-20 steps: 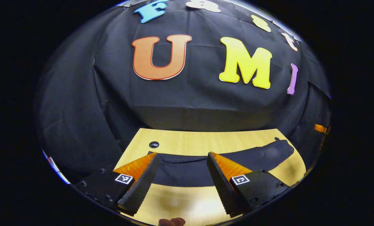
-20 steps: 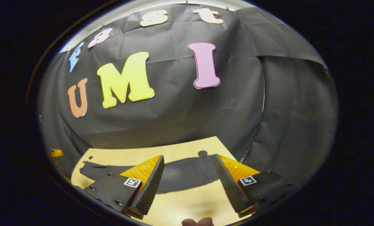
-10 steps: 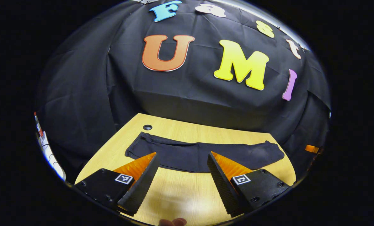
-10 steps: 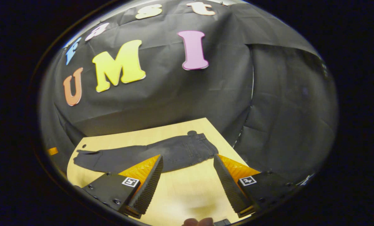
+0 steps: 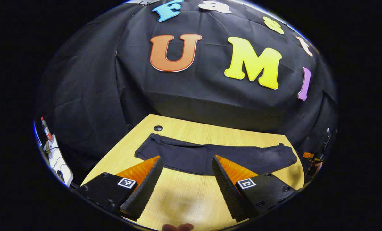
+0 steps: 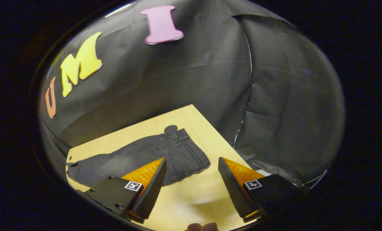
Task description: Grasp the waist and the cuffs of the jeans and fold them to make the two legs overlap; first hold the waist and fold one-third of the jeans toward the cuffs, then hold the cuffs and fold the remaining one-third in the same direction to finish folding.
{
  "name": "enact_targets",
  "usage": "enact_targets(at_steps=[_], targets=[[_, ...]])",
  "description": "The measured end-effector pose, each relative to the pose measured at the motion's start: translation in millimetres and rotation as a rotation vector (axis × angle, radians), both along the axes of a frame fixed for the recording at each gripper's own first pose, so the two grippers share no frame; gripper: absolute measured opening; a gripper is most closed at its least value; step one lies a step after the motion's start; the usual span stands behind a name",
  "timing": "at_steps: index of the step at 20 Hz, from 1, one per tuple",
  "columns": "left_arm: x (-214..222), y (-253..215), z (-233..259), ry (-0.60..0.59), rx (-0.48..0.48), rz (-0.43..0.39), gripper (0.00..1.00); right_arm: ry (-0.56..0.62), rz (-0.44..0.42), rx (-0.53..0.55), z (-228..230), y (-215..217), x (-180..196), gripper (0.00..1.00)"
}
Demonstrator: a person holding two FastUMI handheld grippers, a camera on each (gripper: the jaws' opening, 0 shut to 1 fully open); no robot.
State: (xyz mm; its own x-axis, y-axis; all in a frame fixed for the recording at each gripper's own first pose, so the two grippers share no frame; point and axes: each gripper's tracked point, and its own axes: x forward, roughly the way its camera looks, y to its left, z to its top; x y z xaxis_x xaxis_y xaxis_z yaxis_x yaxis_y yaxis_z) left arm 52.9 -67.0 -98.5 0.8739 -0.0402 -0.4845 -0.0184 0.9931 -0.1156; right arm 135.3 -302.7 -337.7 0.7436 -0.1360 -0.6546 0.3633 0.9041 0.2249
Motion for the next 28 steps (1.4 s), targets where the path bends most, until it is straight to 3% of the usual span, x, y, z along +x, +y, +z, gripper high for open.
enact_targets(at_steps=[3, 4, 6, 9, 12, 13, 15, 16, 17, 19, 22, 24, 28], targets=[[-9, -3, -7, 0.042, -0.018, 0.04, 0.99, 0.0, 0.031, 0.007, -29, -2, 30, 0.99], [-11, -2, -10, 0.053, -0.021, 0.053, 0.99, 0.011, 0.037, 0.018, -38, -1, 36, 0.94], [-16, 0, -14, 0.076, -0.028, 0.074, 0.99, 0.032, 0.039, 0.042, -55, 1, 45, 0.99], [-14, 2, -14, 0.08, -0.02, 0.094, 0.99, 0.065, 0.055, 0.06, -72, 7, 49, 0.99], [-14, 5, -15, 0.086, -0.031, 0.107, 0.99, 0.062, 0.077, 0.006, -73, 6, 49, 0.96], [-14, 6, -16, 0.087, -0.04, 0.112, 0.99, 0.066, 0.104, 0.044, -77, 17, 52, 0.91], [-14, 11, -20, 0.095, -0.056, 0.125, 0.99, 0.075, 0.08, 0.013, -74, 17, 52, 0.57], [-12, 17, -23, 0.095, -0.062, 0.13, 0.99, 0.09, 0.082, 0.013, -72, 19, 52, 0.33], [-12, 24, -22, 0.093, -0.066, 0.133, 0.99, 0.099, 0.064, 0.013, -66, 17, 53, 0.36], [-13, 39, -22, 0.086, -0.068, 0.143, 0.99, 0.116, 0.018, 0.055, -58, 16, 51, 0.07], [-14, 64, -22, 0.066, -0.096, 0.169, 0.99, 0.091, 0.023, 0.038, -24, 16, 48, 0.0], [-13, 80, -27, 0.058, -0.128, 0.187, 0.99, 0.049, 0.046, 0.016, 13, 28, 43, 0.02], [-13, 106, -39, 0.049, -0.163, 0.209, 0.99, -0.045, 0.143, -0.039, 100, 88, 33, 0.02]])
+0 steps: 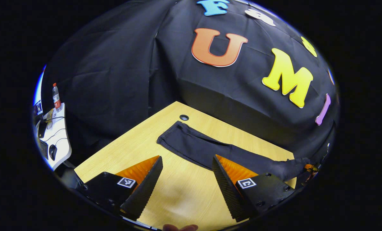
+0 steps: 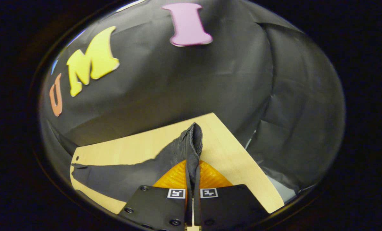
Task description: Grasp the waist and the cuffs of the jeans and fold them to make the two legs overlap; first hold the waist and fold one-third of the jeans toward the cuffs, then hold the cuffs and fold the remaining one-third in the same direction to finish folding.
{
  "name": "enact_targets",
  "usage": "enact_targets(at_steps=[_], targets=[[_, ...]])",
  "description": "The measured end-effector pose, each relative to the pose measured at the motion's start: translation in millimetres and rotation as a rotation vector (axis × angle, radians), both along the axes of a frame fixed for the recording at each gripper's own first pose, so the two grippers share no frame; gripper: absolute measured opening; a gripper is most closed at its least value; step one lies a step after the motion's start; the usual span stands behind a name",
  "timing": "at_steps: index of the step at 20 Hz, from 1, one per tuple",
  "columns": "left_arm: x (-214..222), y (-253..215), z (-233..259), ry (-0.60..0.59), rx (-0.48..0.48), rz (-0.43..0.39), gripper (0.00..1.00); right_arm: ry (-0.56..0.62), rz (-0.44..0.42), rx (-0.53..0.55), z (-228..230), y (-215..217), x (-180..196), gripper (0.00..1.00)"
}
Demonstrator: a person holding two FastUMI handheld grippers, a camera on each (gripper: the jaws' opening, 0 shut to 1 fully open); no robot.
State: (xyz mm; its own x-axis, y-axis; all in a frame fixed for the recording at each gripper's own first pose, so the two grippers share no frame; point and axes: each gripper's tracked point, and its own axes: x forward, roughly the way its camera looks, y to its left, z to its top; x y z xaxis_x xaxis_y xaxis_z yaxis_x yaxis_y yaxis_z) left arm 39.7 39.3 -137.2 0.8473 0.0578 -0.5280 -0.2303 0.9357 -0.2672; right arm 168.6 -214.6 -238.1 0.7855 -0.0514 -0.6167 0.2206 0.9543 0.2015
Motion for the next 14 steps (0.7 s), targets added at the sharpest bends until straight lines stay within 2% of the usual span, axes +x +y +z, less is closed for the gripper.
enact_targets(at_steps=[3, 4, 8, 10, 12, 14], targets=[[-4, 18, -2, -0.022, 0.009, -0.01, 0.99, -0.052, 0.1, -0.031, 60, 64, -1, 0.02], [-6, 25, -1, -0.031, 0.014, -0.009, 0.99, -0.059, 0.122, -0.024, 73, 84, 0, 0.0], [-19, 49, 5, -0.061, 0.048, -0.008, 0.99, -0.102, 0.208, -0.039, 115, 161, 7, 0.02], [-25, 59, 8, -0.078, 0.069, -0.007, 0.99, -0.11, 0.271, -0.034, 125, 213, 9, 0.0], [-31, 67, 7, -0.084, 0.094, -0.013, 0.99, -0.12, 0.343, -0.033, 131, 286, 10, 0.0], [-34, 75, 9, -0.097, 0.101, -0.01, 0.99, -0.113, 0.415, -0.021, 120, 348, 11, 0.0]])
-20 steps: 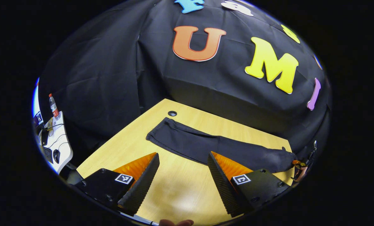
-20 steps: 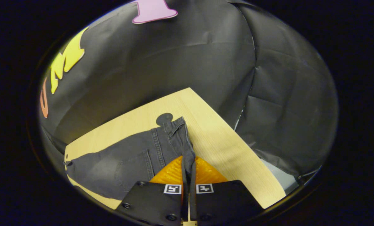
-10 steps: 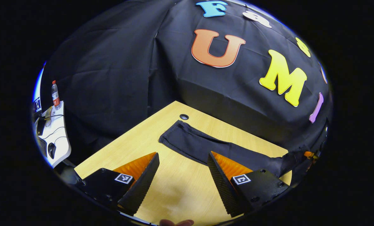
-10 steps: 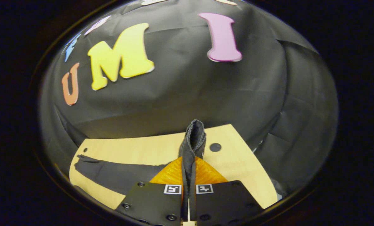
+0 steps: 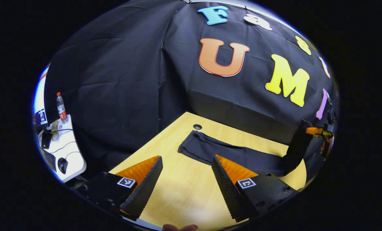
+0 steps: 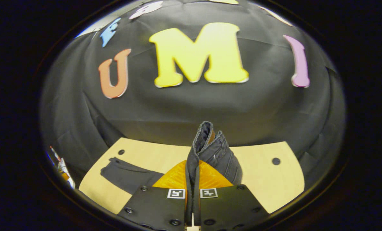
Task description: Grasp the waist and the cuffs of the jeans and fold them to make the two legs overlap; first hold the waist and fold one-third of the jeans toward the cuffs, then hold the cuffs and fold the remaining one-third in the same direction to finish folding.
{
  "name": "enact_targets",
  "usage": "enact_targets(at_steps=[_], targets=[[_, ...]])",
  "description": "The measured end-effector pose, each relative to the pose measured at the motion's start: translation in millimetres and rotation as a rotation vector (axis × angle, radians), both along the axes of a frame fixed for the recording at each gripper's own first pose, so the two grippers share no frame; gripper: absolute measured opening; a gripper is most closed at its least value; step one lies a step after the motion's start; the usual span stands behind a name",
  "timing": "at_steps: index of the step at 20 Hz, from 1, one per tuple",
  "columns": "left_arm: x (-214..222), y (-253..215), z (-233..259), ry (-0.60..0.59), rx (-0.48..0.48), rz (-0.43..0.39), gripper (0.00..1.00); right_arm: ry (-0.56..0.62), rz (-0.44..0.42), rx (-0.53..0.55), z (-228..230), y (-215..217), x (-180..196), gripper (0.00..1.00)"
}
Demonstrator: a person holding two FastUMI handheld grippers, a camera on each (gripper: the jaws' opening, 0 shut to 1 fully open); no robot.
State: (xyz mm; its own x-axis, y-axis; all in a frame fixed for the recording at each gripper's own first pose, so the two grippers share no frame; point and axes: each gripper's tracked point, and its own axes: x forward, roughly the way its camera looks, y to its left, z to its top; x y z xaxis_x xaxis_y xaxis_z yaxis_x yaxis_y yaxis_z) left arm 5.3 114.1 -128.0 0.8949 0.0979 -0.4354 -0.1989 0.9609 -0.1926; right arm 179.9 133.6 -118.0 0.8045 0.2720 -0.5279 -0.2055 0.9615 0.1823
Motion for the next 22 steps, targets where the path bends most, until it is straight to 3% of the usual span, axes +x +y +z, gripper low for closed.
enact_targets(at_steps=[3, 8, 12, 17, 18, 21, 22], targets=[[-7, 11, -2, -0.009, -0.033, 0.025, 0.99, 0.038, 0.085, -0.01, -33, 71, -3, 0.0], [-26, 43, -9, 0.001, -0.05, 0.08, 0.99, 0.106, 0.134, -0.097, -109, 130, -9, 0.02], [-33, 58, -16, 0.019, -0.07, 0.116, 0.99, 0.12, 0.172, -0.24, -161, 155, -14, 0.02], [-35, 55, -22, 0.033, -0.118, 0.129, 0.99, 0.146, 0.228, -0.324, -204, 170, -22, 0.0], [-37, 55, -23, 0.036, -0.122, 0.129, 0.99, 0.16, 0.23, -0.324, -205, 166, -24, 0.1], [-40, 56, -26, 0.046, -0.124, 0.122, 0.99, 0.176, 0.245, -0.241, -202, 177, -27, 0.19], [-41, 60, -27, 0.047, -0.121, 0.12, 0.99, 0.17, 0.251, -0.232, -198, 178, -29, 0.32]])
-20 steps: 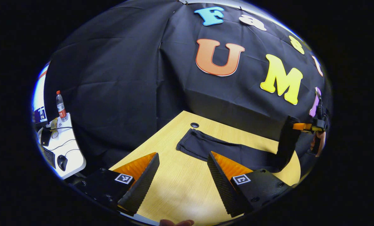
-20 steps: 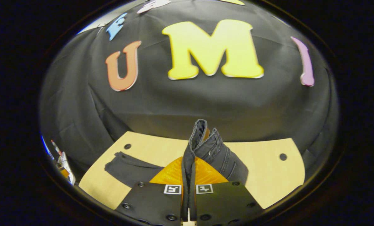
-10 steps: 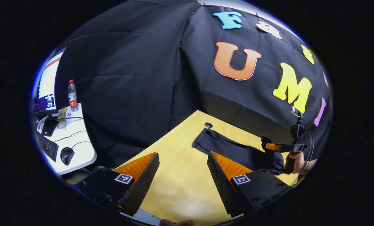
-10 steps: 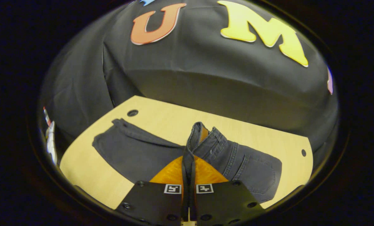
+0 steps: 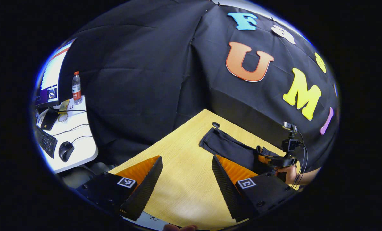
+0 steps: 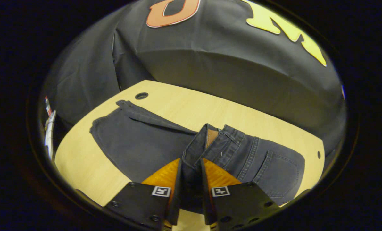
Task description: Grasp the waist and the cuffs of the jeans and fold them to make the two legs overlap; first hold the waist and fold one-third of the jeans toward the cuffs, then hold the cuffs and fold the remaining one-third in the same direction to finish folding.
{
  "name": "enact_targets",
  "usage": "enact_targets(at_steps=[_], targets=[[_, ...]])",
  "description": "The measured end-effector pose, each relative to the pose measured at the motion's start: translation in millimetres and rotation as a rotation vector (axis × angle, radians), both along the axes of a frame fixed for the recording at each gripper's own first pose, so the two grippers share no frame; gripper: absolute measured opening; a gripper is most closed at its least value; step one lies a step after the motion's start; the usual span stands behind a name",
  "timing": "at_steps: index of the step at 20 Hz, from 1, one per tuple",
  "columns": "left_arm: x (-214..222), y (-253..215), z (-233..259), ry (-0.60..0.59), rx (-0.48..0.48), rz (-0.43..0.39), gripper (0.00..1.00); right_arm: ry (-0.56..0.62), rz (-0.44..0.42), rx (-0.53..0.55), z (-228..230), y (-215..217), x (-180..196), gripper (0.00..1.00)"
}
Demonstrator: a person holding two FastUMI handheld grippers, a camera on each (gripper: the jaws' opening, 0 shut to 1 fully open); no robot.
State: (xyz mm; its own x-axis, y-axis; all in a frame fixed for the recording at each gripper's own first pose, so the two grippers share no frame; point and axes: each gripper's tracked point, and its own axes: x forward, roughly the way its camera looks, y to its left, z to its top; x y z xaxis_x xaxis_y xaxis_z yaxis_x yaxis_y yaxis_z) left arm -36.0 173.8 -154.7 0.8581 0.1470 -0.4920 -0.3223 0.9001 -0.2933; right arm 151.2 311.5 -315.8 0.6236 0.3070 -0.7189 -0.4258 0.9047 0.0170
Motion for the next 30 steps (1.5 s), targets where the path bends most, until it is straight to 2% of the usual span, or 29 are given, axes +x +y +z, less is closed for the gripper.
enact_targets(at_steps=[4, 7, 9, 10, 13, 14, 15, 17, 18, 19, 20, 22, 24, 26, 28, 30], targets=[[12, 5, 2, -0.015, 0.01, -0.017, 0.99, -0.029, 0.013, 0.039, 28, -11, -9, 0.85], [37, 13, 15, -0.081, 0.097, -0.042, 0.99, -0.055, -0.004, 0.103, 73, -37, -22, 0.87], [59, 10, 20, -0.111, 0.11, -0.067, 0.99, -0.101, -0.018, 0.125, 108, -61, -30, 0.87], [68, 7, 20, -0.122, 0.096, -0.075, 0.99, -0.117, -0.032, 0.132, 123, -74, -35, 0.91], [103, -10, 16, -0.171, 0.008, -0.083, 0.99, -0.139, -0.079, 0.171, 167, -113, -64, 0.92], [116, -13, 13, -0.193, -0.009, -0.088, 0.99, -0.151, -0.085, 0.159, 178, -129, -73, 0.94], [128, -17, 6, -0.199, -0.035, -0.094, 0.99, -0.16, -0.097, 0.123, 184, -150, -80, 0.92], [152, -30, -16, -0.182, -0.162, -0.1, 1.0, -0.167, -0.138, 0.102, 197, -187, -92, 0.95], [162, -37, -31, -0.15, -0.248, -0.086, 0.99, -0.164, -0.169, 0.088, 202, -207, -96, 0.92], [170, -39, -48, -0.115, -0.332, -0.06, 0.99, -0.166, -0.197, 0.075, 207, -229, -102, 0.97], [177, -40, -66, -0.072, -0.414, -0.039, 0.99, -0.173, -0.229, 0.057, 211, -250, -105, 0.92], [191, -47, -90, -0.039, -0.592, -0.007, 0.99, -0.178, -0.293, 0.017, 212, -288, -113, 0.95], [206, -51, -104, -0.031, -0.787, 0.048, 0.99, -0.154, -0.351, 0.002, 206, -313, -125, 0.97], [221, -51, -117, -0.017, -0.955, 0.124, 0.99, -0.123, -0.398, 0.011, 197, -325, -135, 0.93], [224, -44, -126, -0.012, -1.043, 0.177, 0.98, -0.097, -0.443, 0.028, 192, -335, -141, 0.93], [227, -39, -137, 0.018, -1.023, 0.191, 0.98, -0.091, -0.474, 0.027, 190, -345, -143, 0.92]])
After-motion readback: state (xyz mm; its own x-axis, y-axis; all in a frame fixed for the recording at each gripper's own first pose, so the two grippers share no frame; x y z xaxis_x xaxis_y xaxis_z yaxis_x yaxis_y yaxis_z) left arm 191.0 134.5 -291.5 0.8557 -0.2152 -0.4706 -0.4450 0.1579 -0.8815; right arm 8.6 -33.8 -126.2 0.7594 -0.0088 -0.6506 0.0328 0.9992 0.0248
